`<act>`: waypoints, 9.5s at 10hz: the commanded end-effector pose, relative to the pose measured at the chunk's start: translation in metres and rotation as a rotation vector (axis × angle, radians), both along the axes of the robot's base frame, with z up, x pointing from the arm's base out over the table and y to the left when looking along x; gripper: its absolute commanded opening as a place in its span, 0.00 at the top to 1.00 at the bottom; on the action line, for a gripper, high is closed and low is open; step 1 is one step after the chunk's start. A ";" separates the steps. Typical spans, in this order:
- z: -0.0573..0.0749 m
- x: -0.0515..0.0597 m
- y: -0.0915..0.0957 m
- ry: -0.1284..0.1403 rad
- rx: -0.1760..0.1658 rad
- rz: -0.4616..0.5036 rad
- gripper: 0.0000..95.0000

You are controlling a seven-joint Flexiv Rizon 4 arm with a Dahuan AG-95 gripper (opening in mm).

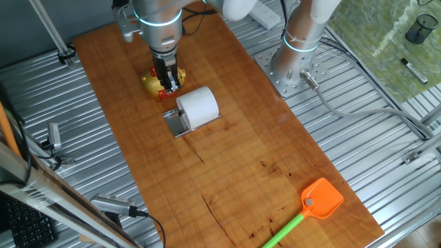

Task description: Take the roll of paper down from the shelf

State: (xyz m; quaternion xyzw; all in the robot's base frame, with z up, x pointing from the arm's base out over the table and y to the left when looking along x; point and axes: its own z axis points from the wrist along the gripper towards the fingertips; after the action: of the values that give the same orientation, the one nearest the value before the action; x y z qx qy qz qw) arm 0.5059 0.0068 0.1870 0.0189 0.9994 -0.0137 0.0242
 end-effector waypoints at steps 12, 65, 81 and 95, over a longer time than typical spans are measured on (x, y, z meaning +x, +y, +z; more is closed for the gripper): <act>0.005 -0.001 0.002 -0.001 0.007 0.009 1.00; -0.005 -0.082 0.032 0.017 -0.007 0.075 1.00; -0.042 -0.085 0.026 0.018 -0.001 0.037 1.00; -0.049 -0.083 0.027 0.012 0.001 0.044 0.00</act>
State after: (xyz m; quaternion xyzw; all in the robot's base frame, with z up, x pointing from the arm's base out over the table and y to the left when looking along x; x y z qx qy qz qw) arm 0.4222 0.0330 0.1381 -0.0092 0.9997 -0.0113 0.0194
